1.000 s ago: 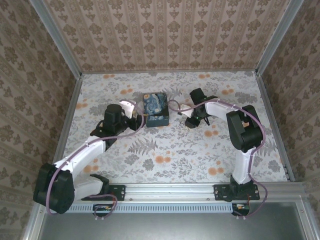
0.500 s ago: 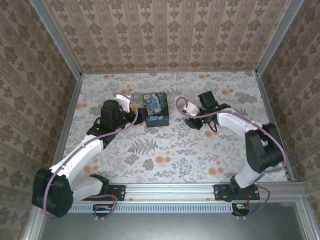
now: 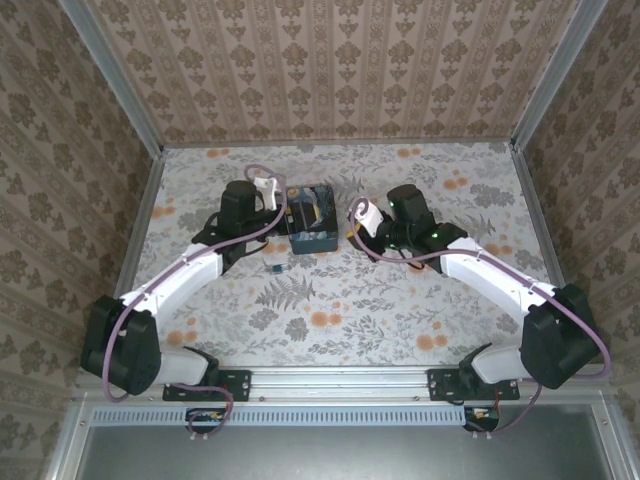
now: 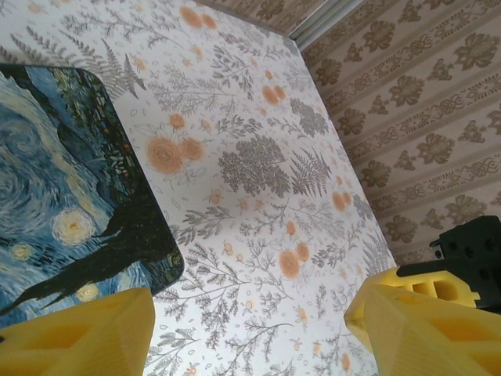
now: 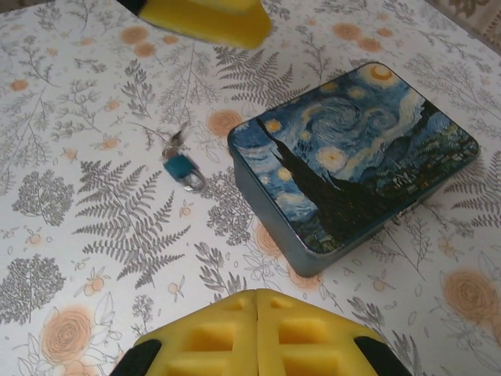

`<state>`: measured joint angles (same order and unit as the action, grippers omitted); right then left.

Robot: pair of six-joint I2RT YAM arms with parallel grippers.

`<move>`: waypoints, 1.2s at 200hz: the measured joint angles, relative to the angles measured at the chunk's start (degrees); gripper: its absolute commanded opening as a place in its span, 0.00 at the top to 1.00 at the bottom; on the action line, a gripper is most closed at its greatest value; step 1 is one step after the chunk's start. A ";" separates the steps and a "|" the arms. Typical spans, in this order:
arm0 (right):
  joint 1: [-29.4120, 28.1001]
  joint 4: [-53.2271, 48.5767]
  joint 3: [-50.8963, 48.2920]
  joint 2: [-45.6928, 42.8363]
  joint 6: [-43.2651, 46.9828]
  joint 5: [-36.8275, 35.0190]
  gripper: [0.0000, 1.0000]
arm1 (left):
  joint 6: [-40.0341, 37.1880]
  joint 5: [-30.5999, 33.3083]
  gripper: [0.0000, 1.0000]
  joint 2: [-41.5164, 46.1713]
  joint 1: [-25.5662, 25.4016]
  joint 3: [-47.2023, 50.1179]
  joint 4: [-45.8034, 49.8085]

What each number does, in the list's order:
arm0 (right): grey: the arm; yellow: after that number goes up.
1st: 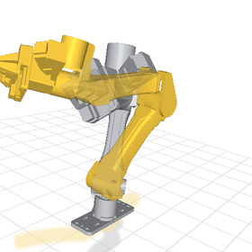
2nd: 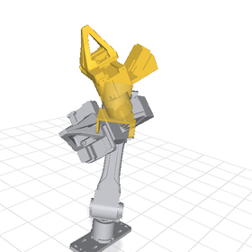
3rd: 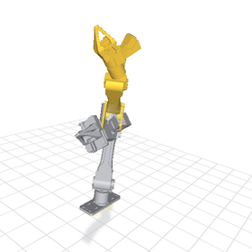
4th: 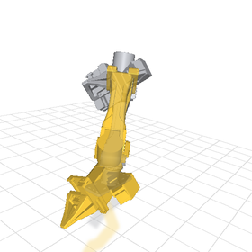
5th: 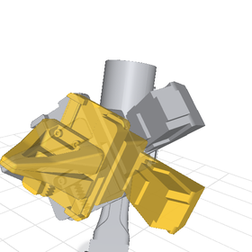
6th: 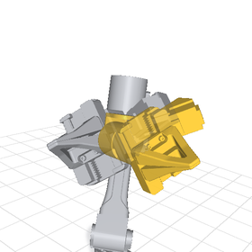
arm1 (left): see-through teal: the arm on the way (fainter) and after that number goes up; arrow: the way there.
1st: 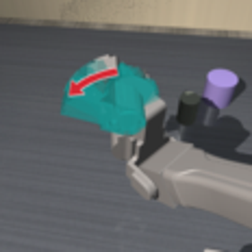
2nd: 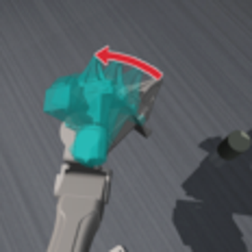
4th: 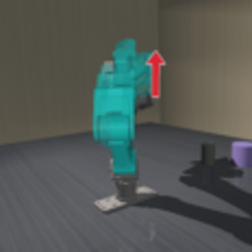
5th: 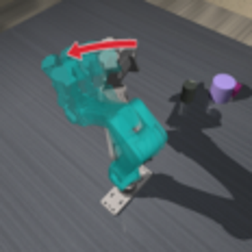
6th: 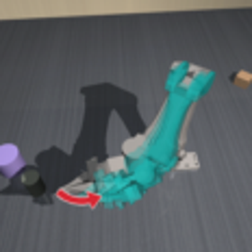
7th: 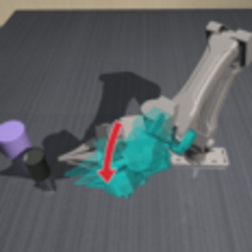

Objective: Unlock a padlock with a key

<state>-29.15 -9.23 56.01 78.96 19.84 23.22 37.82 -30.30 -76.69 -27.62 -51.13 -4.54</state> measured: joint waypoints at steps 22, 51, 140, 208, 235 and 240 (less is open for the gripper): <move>-0.11 -0.09 1.14 1.81 -1.62 -1.75 0.69 | 0.15 0.09 0.27 0.55 0.24 -0.70 2.03; -0.87 1.07 -1.11 3.06 -6.73 -1.99 0.51 | 1.99 0.92 0.34 3.89 5.20 1.40 4.76; -3.13 -0.42 -1.66 3.32 -22.23 -5.20 0.45 | -3.74 27.02 0.38 10.82 7.63 -0.57 47.06; -1.16 -4.11 -1.64 3.50 -24.85 -4.15 0.44 | 17.53 27.87 0.39 15.10 8.94 16.90 44.09; -0.35 -4.24 -2.29 3.52 -26.73 -3.32 0.45 | 23.63 29.75 0.40 13.05 8.09 16.90 38.58; -0.33 -4.22 -2.36 3.52 -27.08 -3.23 0.45 | 24.57 29.92 0.40 12.52 8.15 16.96 37.33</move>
<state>-29.47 -13.45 53.65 82.48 -7.25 19.99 62.39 -0.38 -64.16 -19.46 -34.17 32.80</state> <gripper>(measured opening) 0.549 0.605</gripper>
